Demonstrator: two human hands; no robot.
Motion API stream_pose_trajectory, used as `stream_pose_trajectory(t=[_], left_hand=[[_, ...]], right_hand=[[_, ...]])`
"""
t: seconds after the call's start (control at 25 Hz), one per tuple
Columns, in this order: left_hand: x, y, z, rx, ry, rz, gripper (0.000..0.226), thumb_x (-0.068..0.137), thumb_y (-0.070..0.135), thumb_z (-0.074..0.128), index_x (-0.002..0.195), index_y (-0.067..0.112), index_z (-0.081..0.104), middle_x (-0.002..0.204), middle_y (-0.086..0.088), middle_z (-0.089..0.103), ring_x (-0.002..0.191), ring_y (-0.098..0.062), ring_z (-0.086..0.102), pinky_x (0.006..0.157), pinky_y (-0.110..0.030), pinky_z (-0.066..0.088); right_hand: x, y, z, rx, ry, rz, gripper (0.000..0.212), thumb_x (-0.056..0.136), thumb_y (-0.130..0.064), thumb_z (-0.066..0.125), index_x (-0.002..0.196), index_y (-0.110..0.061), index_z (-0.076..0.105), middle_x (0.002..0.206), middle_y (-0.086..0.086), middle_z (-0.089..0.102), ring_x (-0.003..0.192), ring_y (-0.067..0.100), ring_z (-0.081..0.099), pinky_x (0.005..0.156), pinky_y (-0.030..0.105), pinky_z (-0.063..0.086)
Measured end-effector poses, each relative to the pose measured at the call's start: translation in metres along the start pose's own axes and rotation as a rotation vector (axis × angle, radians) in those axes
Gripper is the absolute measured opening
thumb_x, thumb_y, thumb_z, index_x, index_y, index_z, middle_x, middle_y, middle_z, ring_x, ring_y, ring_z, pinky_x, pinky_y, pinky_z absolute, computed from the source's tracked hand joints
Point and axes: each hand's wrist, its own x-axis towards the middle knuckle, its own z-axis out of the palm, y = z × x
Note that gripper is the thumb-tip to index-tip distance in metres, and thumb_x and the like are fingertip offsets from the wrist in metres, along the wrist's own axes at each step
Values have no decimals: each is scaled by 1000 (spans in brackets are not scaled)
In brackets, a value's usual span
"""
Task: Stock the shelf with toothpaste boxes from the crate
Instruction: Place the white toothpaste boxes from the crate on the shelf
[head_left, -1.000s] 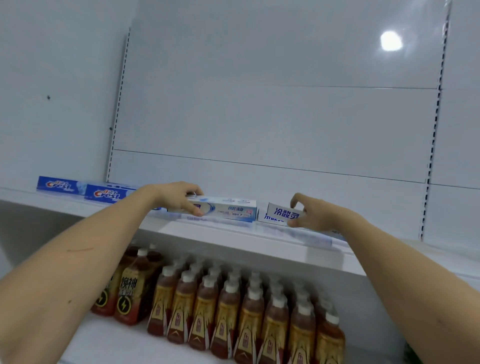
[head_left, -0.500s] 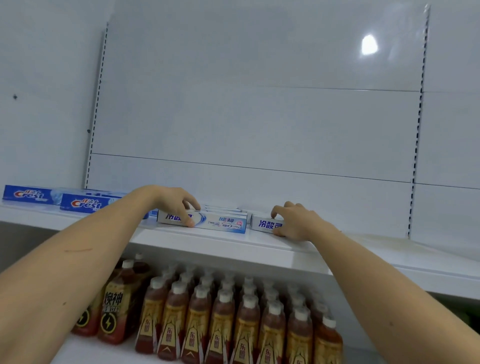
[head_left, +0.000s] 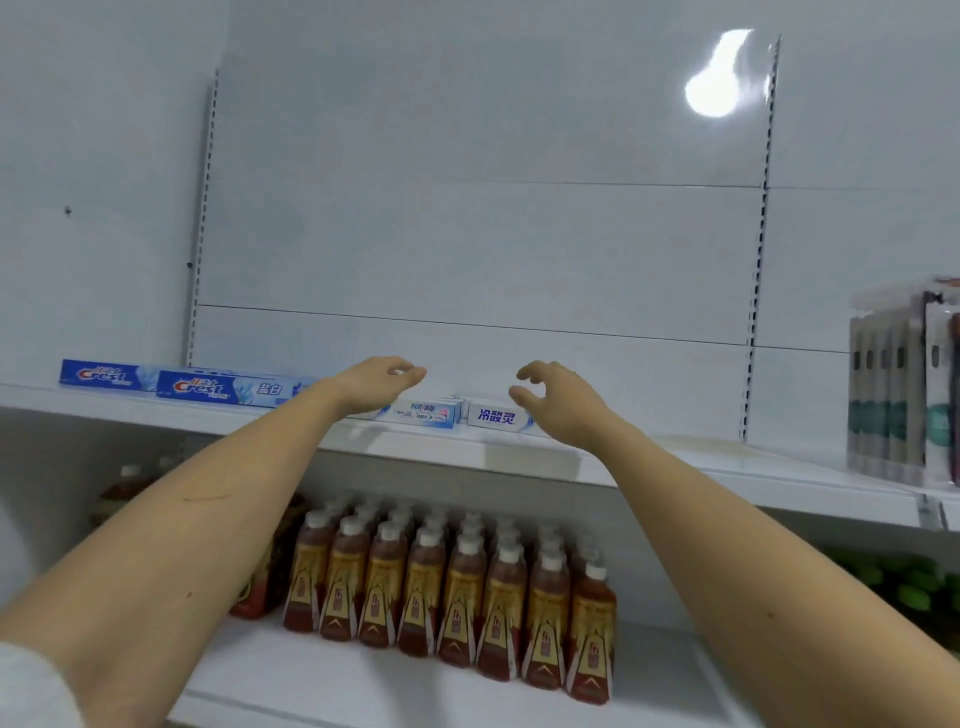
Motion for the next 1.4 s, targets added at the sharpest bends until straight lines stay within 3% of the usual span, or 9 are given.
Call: stream_pose_trajectory(t=[0.12,0.28,0.48,0.64,0.84,1.08,1.16,1.28,1.4], left_hand=[[-42,16,14,-137,150,17,57,103,50,32,148,16,39,155,-3,38,141,-21,36,113,-35,25],[-91,22,33,-375,349,3,51,105,43,29,144,14,47,148,-5,47,132,-18,43,106,-29,28],[-156,-5,81,-664,455,-34,46,106,38,27,136,19,55,138,-2,56,132,-16,44,99,-26,27],[-211,-66,136,-729,356,-195,48,106,41,23,133,20,57,135,-3,58,130,-15,47,98,-27,28],[-298,-148,183,-745,183,-492,50,106,44,18,137,24,52,142,-3,53,135,-20,39,99,-32,25],[-397,-239,245,-713,22,-784,50,105,48,21,142,27,47,146,-3,48,139,-24,38,107,-39,26],[-421,-257,269,-708,-4,-847,51,105,46,21,142,24,47,145,-6,49,137,-25,39,104,-36,27],[-444,-279,307,-734,-44,-920,49,105,46,25,141,24,49,146,-4,48,138,-25,39,111,-40,27],[-458,-300,351,-760,-82,-1029,50,102,50,29,138,26,53,144,-4,51,132,-24,47,112,-40,33]], right_hand=[[-31,-21,0,355,65,-4,40,100,-40,45,134,-21,52,132,-1,55,119,17,52,96,30,41],[-77,-50,11,696,4,35,41,102,-40,40,136,-19,50,130,-6,54,115,10,50,93,27,38],[-136,-75,73,968,-118,225,51,101,-48,34,139,-18,51,138,-1,55,127,16,49,112,44,36],[-202,-85,148,1044,-323,401,62,98,-60,31,146,-24,43,149,-5,44,137,16,40,115,47,32],[-290,-108,232,1062,-461,650,58,103,-53,26,144,-18,44,146,0,47,133,20,44,111,44,36],[-389,-132,312,1025,-612,853,63,101,-57,23,147,-17,41,149,0,43,137,22,41,113,46,34],[-420,-129,330,989,-654,926,64,101,-58,22,146,-18,41,151,1,41,137,23,40,114,47,31],[-460,-108,357,962,-731,1024,65,102,-57,21,149,-16,38,153,4,38,140,25,37,114,43,27],[-496,-71,381,953,-745,1180,61,100,-60,26,139,-18,47,135,-3,53,122,19,49,108,36,33]])
